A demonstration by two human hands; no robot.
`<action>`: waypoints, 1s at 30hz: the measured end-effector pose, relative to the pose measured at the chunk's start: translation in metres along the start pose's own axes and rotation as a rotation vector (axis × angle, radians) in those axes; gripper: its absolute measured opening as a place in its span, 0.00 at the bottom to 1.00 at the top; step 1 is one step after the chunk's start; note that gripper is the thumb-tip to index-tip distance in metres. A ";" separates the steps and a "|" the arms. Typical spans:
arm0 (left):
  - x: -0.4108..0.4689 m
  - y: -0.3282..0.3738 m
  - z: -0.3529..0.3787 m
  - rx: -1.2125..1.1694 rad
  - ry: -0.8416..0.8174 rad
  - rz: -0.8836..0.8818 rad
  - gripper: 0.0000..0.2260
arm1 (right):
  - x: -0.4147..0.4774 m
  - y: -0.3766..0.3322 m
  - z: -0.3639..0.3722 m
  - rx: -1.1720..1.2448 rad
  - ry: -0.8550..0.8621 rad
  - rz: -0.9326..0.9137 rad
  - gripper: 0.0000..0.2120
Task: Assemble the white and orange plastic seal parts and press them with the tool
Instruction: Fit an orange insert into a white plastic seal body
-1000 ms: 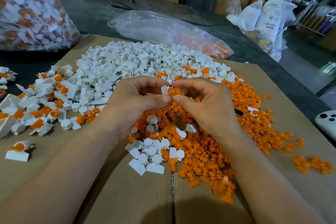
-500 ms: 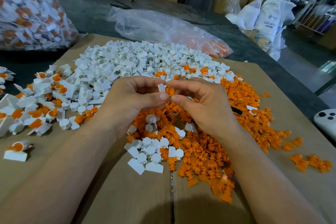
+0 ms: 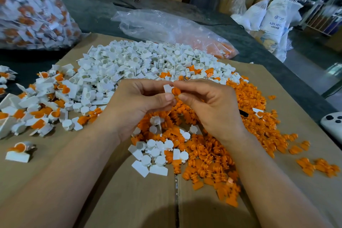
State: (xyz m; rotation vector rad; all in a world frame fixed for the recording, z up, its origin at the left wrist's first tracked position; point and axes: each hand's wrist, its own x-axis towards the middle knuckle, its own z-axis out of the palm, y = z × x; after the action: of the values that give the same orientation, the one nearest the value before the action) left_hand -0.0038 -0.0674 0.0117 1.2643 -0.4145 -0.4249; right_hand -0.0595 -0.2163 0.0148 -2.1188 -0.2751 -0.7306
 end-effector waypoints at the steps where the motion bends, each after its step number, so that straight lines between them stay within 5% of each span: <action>1: 0.000 0.000 0.000 0.007 -0.002 -0.001 0.09 | 0.000 0.001 0.000 -0.027 -0.001 -0.031 0.17; 30: -0.003 0.001 0.007 0.058 0.043 0.046 0.12 | -0.001 0.000 0.001 -0.170 0.057 -0.097 0.10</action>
State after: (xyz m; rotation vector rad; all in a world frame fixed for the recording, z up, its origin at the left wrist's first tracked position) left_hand -0.0095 -0.0713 0.0139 1.3153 -0.4212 -0.3490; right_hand -0.0593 -0.2153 0.0137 -2.2527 -0.2957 -0.8967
